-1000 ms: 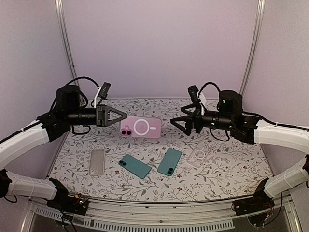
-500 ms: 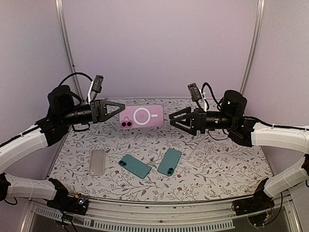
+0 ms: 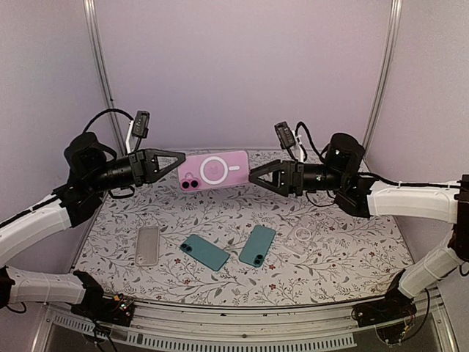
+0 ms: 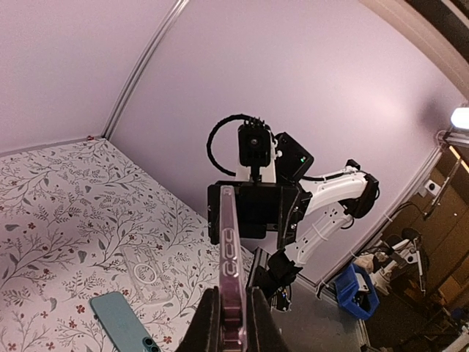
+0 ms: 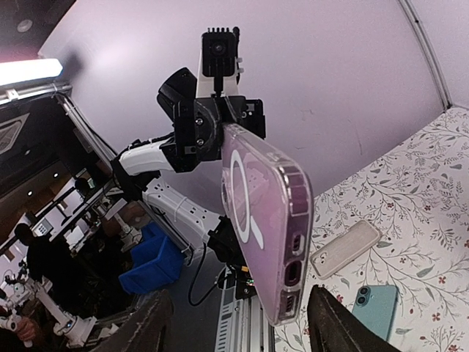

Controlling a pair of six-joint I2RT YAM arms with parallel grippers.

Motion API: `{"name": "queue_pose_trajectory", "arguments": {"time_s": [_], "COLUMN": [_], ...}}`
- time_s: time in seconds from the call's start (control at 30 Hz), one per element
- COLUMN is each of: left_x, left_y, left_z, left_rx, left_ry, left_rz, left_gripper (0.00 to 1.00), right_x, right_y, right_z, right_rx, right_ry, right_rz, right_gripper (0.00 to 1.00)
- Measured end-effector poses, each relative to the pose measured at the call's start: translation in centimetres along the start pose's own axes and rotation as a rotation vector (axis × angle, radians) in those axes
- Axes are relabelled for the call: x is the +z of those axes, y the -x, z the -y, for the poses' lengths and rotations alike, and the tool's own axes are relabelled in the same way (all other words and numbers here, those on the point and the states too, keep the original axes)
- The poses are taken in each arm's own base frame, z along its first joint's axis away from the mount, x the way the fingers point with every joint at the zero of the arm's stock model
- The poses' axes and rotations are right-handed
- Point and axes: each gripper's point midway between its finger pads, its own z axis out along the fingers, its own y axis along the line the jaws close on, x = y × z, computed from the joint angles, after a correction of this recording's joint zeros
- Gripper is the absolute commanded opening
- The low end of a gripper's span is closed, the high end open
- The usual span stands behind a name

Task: Take the phone out of the phone case
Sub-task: Pass from the left arm to the right

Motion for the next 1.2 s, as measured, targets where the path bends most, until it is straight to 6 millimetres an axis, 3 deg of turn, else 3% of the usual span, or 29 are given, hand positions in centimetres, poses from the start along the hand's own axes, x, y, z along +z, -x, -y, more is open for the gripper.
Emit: {"name": "queue_pose_trajectory", "arguments": {"time_s": [0.5,0.63,0.87,1.2], "left_x": [-0.6,-0.8,-1.3,-2.0], "left_y": [0.5,0.5,-0.2,-0.2], "left_z": [0.9,1.0,0.3,0.4], "left_rx": [0.009,0.013,-0.004,-0.005], "left_ry": [-0.031,-0.033,-0.016,-0.024], "left_rz": [0.054,0.067,0.095,0.151], "left_gripper": [0.0,0.0,0.0,0.0], "right_x": [2.1,2.6,3.1,3.5], "right_y": [1.5,1.4,1.0,1.3], "right_z": [-1.2,-1.2,-1.3,-1.5], "right_rx": [-0.016,-0.016,0.001,0.02], "right_ry": [0.068,0.081,0.097,0.13], "right_rz": [0.019,0.021,0.014,0.039], "right_gripper": [0.31,0.32,0.49,0.38]}}
